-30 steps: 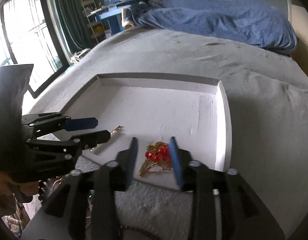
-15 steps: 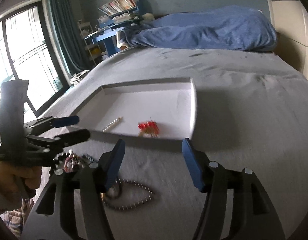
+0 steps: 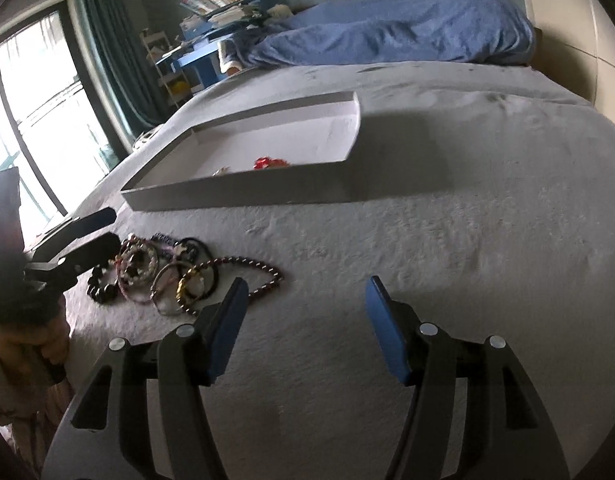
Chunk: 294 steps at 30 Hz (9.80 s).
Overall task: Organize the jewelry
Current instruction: 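Grasp the dark brown bead bracelet with the right gripper, then close the left gripper on the silver wire bangle while the right gripper lifts the brown bracelet, then carry the bangle in the left gripper and brown bracelet in the right over the tray, then open the left gripper to drop the bangle while the right gripper drops the brown bracelet into the tray, then move the right gripper back to the black hair tie beside the pile, then grasp the black hair tie with the right gripper and lift it, then close the left gripper on the pink cord bracelet while the right gripper holds the hair tie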
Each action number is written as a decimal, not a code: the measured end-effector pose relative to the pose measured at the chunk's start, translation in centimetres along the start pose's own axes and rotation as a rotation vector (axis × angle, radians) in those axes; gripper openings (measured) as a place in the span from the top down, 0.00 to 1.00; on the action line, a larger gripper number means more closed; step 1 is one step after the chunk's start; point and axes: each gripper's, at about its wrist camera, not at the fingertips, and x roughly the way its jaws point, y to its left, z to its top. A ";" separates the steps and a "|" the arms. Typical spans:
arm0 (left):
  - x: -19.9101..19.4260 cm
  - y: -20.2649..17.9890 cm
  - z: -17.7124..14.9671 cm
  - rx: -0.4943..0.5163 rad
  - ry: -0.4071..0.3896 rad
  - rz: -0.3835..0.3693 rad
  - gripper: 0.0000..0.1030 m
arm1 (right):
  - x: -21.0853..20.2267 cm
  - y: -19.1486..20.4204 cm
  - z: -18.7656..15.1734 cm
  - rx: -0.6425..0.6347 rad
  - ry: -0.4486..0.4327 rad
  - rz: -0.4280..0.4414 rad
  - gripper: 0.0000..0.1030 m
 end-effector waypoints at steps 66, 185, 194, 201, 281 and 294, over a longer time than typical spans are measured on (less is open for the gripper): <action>4.0 -7.4 -0.5 0.310 0.229 -0.050 0.53 | 1.2 -4.3 1.2 0.063 -0.007 -0.116 0.94; -1.0 5.6 1.6 -0.078 -0.050 0.037 0.11 | 1.2 2.3 3.0 -0.011 -0.112 0.015 0.30; -1.5 5.2 0.2 -0.093 -0.046 0.025 0.11 | 1.0 3.0 2.0 -0.043 -0.116 0.012 0.29; -1.4 4.1 -0.2 -0.040 -0.028 -0.004 0.14 | 1.4 3.3 2.0 -0.074 -0.091 0.023 0.31; -0.5 -3.0 -1.6 0.188 0.091 -0.081 0.24 | 3.4 0.9 1.9 -0.031 0.030 -0.035 0.97; 0.4 -4.5 -0.4 0.233 0.127 -0.125 0.55 | 3.4 0.9 2.0 -0.029 0.028 -0.033 0.97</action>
